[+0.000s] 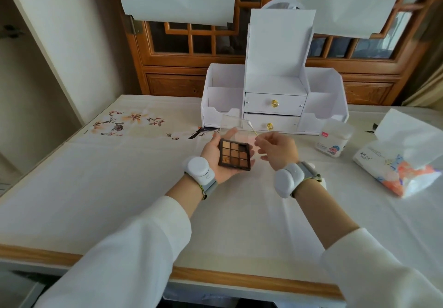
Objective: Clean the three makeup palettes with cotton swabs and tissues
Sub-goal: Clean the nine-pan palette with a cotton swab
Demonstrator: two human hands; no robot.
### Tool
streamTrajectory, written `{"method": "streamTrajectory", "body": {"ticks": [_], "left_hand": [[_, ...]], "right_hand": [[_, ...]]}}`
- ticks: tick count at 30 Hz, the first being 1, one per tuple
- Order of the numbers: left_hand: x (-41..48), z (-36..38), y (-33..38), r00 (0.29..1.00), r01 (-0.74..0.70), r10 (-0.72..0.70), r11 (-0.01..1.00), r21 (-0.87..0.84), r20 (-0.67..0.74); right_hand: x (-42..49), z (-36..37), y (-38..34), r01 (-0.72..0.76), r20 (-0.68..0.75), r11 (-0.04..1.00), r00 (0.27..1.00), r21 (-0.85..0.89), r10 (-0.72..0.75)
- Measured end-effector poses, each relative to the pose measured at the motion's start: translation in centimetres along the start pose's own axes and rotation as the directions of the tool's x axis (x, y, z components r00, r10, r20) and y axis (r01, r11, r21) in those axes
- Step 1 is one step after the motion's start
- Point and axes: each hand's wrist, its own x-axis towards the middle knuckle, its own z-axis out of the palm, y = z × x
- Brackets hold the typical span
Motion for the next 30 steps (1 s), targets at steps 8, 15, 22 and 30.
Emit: {"method": "streamTrajectory", "body": {"ticks": [8, 15, 22, 30], "left_hand": [[2.5, -0.7, -0.4, 1.0, 0.007, -0.007, 1.0, 0.023, 0.006], [3.8, -0.9, -0.6, 0.998, 0.009, -0.008, 1.0, -0.014, 0.069], [4.0, -0.9, -0.8, 0.996, -0.001, 0.004, 1.0, -0.031, 0.093], [3.6, -0.9, -1.1, 0.984, 0.026, -0.022, 0.999, -0.022, 0.176]], "right_hand": [[1.6, -0.8, 2.0, 0.136, 0.036, 0.981, 0.99, -0.138, -0.133], [1.6, -0.1, 2.4, 0.238, 0.013, 0.952, 0.971, -0.192, -0.24], [1.3, -0.1, 2.1, 0.432, 0.085, 0.806, 0.895, -0.405, -0.437], [2.0, -0.5, 2.6, 0.541, 0.073, 0.684, 0.807, -0.489, -0.586]]}}
